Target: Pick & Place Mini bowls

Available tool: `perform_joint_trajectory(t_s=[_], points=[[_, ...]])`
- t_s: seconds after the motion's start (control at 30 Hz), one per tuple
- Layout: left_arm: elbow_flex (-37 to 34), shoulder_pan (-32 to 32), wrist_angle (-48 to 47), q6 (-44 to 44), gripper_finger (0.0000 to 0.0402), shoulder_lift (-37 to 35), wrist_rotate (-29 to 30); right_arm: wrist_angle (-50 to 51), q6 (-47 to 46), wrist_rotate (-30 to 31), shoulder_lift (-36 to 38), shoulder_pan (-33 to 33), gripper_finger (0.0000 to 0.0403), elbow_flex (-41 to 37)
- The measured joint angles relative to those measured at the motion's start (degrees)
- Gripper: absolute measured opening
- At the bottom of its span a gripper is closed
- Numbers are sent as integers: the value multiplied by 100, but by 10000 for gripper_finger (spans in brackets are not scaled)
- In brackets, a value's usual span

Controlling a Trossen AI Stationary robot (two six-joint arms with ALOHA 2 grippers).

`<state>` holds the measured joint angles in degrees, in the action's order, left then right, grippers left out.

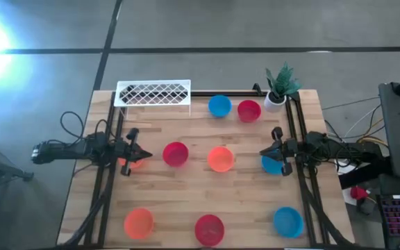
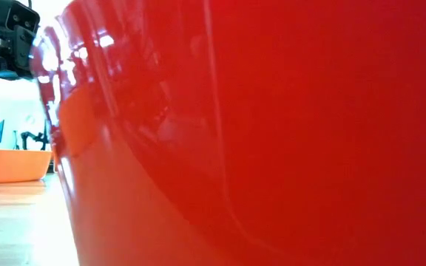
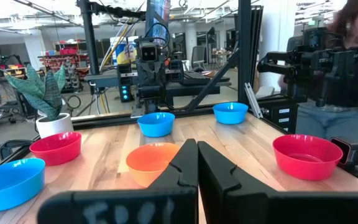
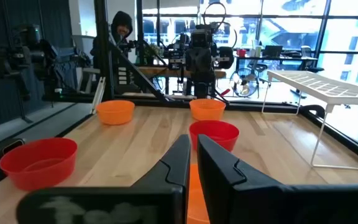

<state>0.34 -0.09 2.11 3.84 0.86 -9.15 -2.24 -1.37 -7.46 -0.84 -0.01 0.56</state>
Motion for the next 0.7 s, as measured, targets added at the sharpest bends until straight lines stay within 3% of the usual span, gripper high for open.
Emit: perform_joint_trajectory(t_s=[0.7], points=[[0, -1, 0, 0, 0, -1, 0, 0, 98, 1, 0, 0, 29, 0]])
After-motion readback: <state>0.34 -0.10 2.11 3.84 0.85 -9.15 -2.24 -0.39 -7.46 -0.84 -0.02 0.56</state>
